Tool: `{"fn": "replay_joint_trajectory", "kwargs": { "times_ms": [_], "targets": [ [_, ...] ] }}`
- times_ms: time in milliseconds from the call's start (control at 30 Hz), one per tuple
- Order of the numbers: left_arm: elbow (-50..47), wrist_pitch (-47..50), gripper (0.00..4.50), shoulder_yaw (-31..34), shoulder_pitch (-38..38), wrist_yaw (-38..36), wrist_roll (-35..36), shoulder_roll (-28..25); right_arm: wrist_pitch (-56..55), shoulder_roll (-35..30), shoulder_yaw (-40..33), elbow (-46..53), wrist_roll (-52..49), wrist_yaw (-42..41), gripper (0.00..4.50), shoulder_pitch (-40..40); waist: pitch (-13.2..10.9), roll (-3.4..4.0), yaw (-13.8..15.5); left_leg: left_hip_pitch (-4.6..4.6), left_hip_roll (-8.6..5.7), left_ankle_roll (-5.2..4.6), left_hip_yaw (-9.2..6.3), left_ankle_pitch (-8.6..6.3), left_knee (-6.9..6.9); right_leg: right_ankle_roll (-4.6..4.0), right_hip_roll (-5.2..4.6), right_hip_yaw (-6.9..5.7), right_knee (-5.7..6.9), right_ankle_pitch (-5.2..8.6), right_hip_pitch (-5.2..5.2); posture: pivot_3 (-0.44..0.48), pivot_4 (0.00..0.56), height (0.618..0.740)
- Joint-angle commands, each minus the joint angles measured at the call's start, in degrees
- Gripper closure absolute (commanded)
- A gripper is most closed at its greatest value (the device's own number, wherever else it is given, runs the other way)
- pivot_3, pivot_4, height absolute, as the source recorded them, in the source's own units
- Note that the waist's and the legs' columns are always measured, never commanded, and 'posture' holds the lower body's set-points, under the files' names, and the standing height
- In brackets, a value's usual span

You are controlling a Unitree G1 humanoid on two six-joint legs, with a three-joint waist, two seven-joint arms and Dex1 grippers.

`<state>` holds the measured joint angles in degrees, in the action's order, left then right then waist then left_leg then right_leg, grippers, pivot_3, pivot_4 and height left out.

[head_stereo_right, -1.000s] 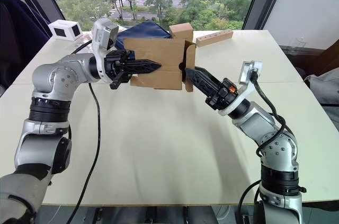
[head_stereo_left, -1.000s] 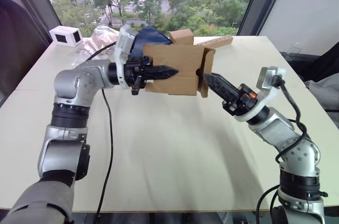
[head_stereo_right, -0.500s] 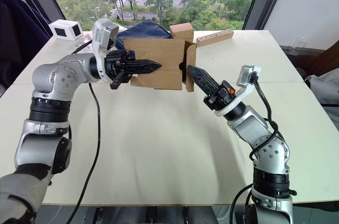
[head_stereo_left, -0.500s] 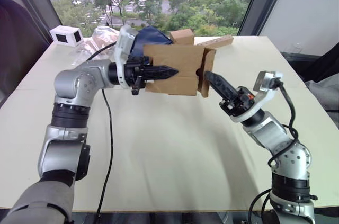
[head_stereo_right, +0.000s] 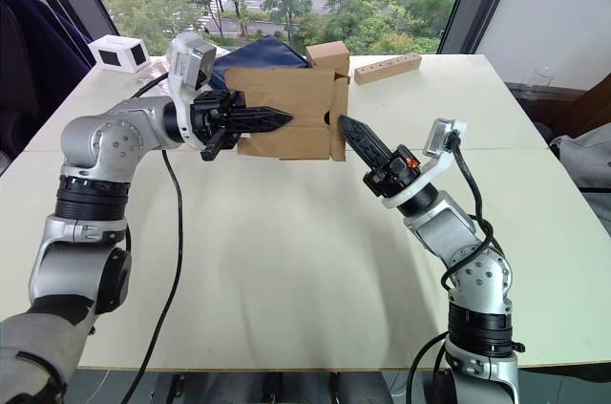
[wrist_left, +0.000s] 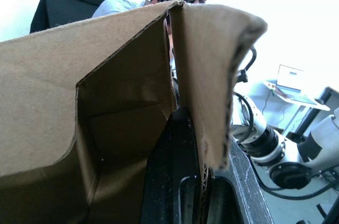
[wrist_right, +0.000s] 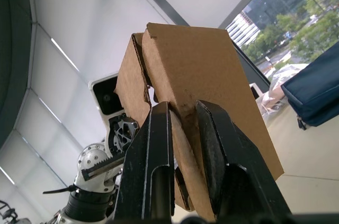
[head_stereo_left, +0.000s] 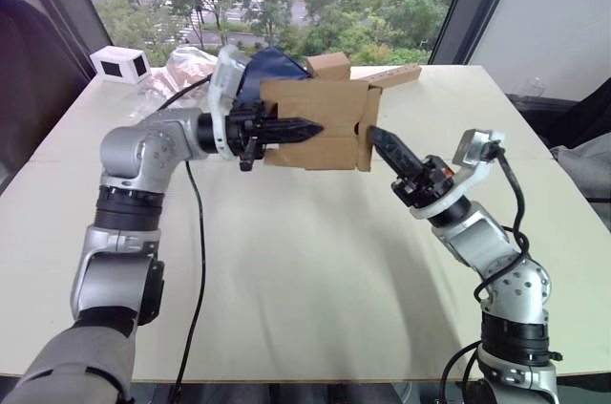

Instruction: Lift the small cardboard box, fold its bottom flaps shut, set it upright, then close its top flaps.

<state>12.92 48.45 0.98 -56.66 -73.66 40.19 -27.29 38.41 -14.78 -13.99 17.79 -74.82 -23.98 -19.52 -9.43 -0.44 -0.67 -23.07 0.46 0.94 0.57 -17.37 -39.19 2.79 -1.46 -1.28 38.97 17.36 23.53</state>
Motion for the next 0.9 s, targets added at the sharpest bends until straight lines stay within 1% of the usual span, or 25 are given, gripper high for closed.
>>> {"fn": "replay_joint_trajectory", "kwargs": {
  "times_ms": [33,233,533,733,900],
  "targets": [
    [-1.4,-0.6,4.50,1.3,-1.1,0.5,1.3,0.7,-0.8,1.4,1.3,2.6,-0.2,0.5,3.74,-1.0,0.0,0.00,0.0,0.00,0.00,0.00,0.00,0.00,0.00,0.00,0.00,0.00,0.00,0.00,0.00,0.000,0.150,0.740],
    [-0.7,-1.3,4.50,1.8,-1.4,1.6,1.2,1.9,-1.0,3.9,3.0,4.6,-1.5,1.6,3.74,-0.5,0.0,0.00,0.0,0.00,0.00,0.00,0.00,0.00,0.00,0.00,0.00,0.00,0.00,0.00,0.00,0.000,0.150,0.740],
    [0.2,-1.8,4.50,2.6,-1.9,2.3,1.1,2.9,-1.9,5.6,3.3,6.0,-2.5,3.8,3.74,0.9,0.0,0.00,0.0,0.00,0.00,0.00,0.00,0.00,0.00,0.00,0.00,0.00,0.00,0.00,0.00,0.000,0.150,0.740],
    [1.1,-2.7,4.50,3.3,-2.3,3.5,0.9,4.0,-2.2,7.7,5.7,7.3,-2.1,4.8,3.74,1.3,0.0,0.00,-0.1,0.01,0.00,0.00,0.00,0.00,0.00,0.00,0.00,0.00,0.01,0.00,0.01,0.000,0.150,0.740],
    [1.4,-2.9,4.50,3.6,-2.4,3.6,0.9,4.2,-2.8,8.1,5.6,7.9,-2.2,5.6,3.74,2.2,0.0,0.00,0.0,0.00,0.00,0.01,0.00,0.00,0.00,0.00,0.00,0.00,0.01,0.00,0.01,0.000,0.150,0.740]
  ]
}}
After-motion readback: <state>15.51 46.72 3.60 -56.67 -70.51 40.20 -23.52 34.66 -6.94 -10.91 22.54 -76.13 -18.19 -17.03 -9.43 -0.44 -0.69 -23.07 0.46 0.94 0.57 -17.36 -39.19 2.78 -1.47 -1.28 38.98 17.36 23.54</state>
